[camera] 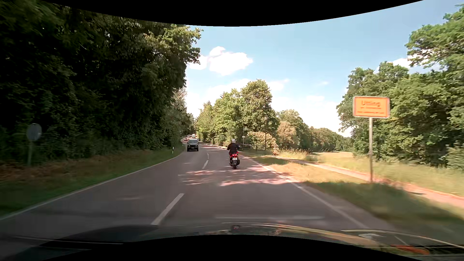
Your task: Follow the waypoints while adhering to traffic rules and regulations
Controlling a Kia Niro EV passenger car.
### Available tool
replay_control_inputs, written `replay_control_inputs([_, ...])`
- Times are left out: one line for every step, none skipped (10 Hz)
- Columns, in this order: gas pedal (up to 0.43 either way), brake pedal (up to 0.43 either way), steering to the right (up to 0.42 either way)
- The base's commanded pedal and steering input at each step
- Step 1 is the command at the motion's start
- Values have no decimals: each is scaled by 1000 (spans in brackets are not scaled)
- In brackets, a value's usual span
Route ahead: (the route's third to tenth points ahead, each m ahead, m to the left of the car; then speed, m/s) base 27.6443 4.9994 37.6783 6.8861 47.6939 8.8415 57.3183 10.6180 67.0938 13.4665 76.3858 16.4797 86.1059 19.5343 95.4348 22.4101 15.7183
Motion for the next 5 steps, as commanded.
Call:
replay_control_inputs([59,12,-38])
replay_control_inputs([59,12,-39])
replay_control_inputs([59,12,-38])
replay_control_inputs([59,6,-39])
replay_control_inputs([59,12,-38])
